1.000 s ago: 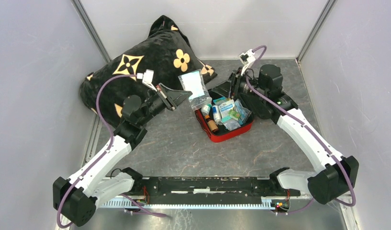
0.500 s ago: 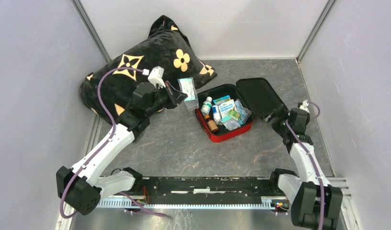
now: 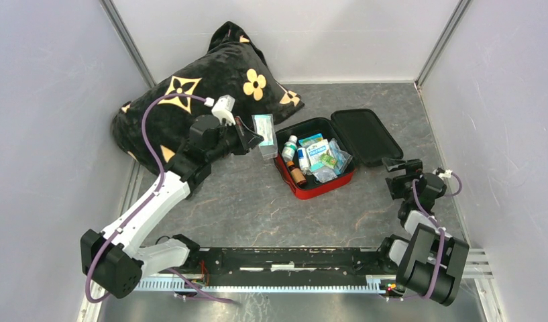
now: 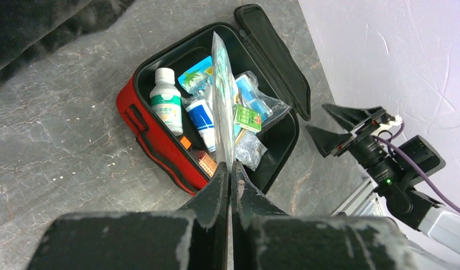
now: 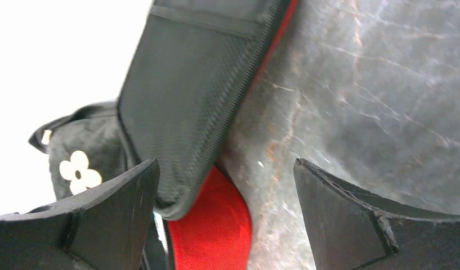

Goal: Organize the medicine kit

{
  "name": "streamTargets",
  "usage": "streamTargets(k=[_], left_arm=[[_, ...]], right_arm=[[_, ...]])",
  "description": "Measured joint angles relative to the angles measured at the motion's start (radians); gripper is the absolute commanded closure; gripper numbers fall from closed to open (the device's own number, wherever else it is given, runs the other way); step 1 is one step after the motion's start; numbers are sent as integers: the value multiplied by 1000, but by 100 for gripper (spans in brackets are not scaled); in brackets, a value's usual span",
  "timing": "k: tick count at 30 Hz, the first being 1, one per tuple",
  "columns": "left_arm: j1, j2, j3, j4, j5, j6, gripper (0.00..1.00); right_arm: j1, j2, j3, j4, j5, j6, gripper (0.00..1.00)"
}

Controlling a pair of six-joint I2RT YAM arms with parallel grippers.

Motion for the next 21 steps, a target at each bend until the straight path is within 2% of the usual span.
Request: streamTargets(k=[7, 14, 21], left_arm=[[0, 24, 16, -20, 8, 8, 98], [0, 39, 43, -31, 9, 8, 98], [0, 49, 53, -35, 9, 12, 98]], right_arm=[[-25, 102, -1, 244, -47, 122, 6], [-27, 254, 35, 276, -91, 192, 6], [-27, 426, 119, 388, -103, 285, 14]])
